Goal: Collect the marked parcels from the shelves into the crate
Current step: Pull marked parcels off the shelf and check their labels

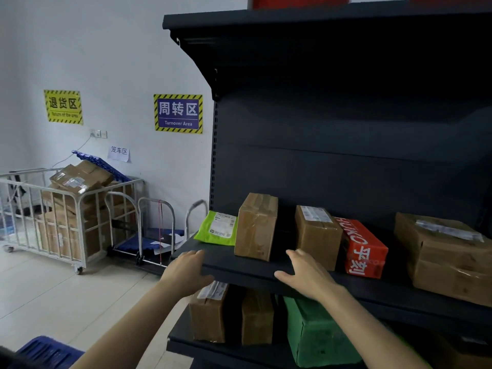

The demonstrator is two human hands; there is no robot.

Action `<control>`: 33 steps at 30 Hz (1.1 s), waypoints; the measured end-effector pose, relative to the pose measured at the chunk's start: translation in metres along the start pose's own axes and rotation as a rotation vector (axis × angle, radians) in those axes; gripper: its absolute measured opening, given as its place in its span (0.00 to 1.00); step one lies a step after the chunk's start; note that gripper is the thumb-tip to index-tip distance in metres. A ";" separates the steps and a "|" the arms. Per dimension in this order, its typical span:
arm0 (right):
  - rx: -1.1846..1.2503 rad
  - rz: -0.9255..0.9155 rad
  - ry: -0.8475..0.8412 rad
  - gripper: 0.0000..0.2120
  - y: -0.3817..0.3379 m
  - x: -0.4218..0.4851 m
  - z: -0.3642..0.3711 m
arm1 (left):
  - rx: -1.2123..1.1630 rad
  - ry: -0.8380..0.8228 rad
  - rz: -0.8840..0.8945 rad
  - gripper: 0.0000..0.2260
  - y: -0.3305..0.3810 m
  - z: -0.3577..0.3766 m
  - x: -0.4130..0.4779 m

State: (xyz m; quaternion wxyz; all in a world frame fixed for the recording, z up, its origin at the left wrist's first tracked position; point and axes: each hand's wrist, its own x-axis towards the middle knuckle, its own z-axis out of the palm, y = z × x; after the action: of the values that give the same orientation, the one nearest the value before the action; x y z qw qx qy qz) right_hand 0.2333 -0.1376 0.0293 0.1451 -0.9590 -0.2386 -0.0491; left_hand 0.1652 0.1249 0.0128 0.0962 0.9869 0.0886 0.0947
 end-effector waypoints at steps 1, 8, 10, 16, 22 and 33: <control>0.009 -0.005 0.008 0.35 0.003 0.007 0.000 | -0.005 0.006 -0.004 0.25 0.002 0.001 0.006; 0.098 0.003 0.008 0.30 0.016 0.045 0.014 | -0.027 0.057 -0.034 0.24 0.017 0.006 0.044; 0.127 0.015 0.001 0.30 0.020 0.054 0.016 | -0.043 0.081 -0.023 0.25 0.022 0.006 0.055; 0.226 0.052 0.013 0.27 0.020 0.078 0.022 | -0.155 0.191 0.088 0.29 0.039 0.003 0.093; 0.280 0.113 0.098 0.25 0.009 0.100 0.025 | -0.252 0.261 0.201 0.31 0.048 0.001 0.130; 0.127 0.023 0.483 0.13 -0.019 0.110 0.014 | -0.905 0.287 0.184 0.18 0.045 0.019 0.141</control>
State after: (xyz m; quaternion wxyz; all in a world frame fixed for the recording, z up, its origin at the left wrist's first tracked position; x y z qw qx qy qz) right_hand 0.3221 -0.0686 0.0387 0.2583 -0.9110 -0.1886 -0.2602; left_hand 0.3121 0.1052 0.0278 0.4939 0.8266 -0.0369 0.2672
